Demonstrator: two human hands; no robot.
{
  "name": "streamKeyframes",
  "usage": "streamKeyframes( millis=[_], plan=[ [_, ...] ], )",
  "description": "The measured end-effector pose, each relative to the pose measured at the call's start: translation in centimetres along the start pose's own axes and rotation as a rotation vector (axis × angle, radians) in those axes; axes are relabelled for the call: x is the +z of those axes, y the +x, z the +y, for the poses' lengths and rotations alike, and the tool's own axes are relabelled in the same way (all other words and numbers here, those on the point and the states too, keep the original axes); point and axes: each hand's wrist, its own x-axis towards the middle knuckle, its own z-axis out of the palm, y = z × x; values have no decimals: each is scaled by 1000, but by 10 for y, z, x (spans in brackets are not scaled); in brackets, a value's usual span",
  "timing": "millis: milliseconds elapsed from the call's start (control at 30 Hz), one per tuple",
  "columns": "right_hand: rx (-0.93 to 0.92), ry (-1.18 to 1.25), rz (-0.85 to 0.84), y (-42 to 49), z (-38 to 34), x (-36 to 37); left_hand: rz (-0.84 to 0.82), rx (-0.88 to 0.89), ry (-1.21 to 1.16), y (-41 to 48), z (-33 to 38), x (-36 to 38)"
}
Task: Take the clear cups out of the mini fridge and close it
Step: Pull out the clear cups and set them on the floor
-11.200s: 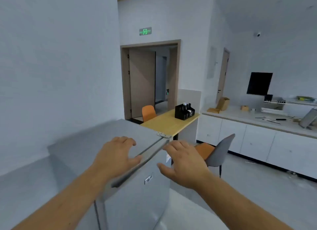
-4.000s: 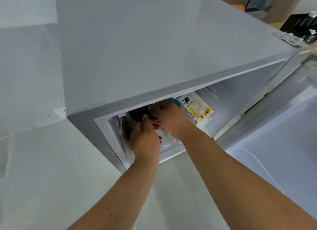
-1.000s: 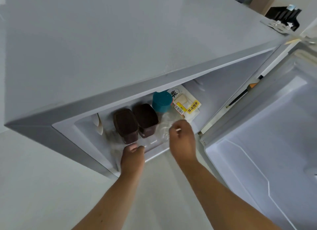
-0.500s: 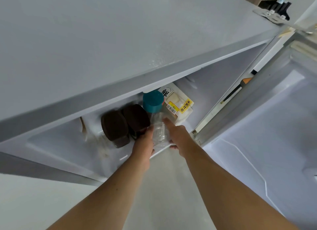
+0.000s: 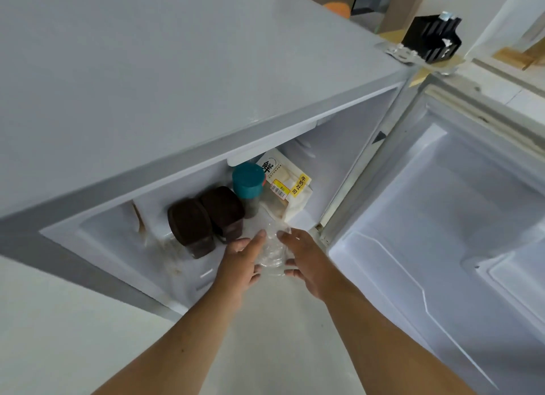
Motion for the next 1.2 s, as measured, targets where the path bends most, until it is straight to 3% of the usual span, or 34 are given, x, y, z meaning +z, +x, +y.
streamKeyframes(
  millis=[300,633,867,1200],
  plan=[
    [-64,107,69,-134,54,-43,-120,23,185,-112,-36,35],
    [-53,106,14,-231,130,-39,-97,-45,216,-215,-108,11],
    [-28,60,-5,-231,147,23,-87,-84,169,-219,-122,-53],
    [35,12,-128,-170,130,176,32,-116,92,-172,-88,-201]
  ],
)
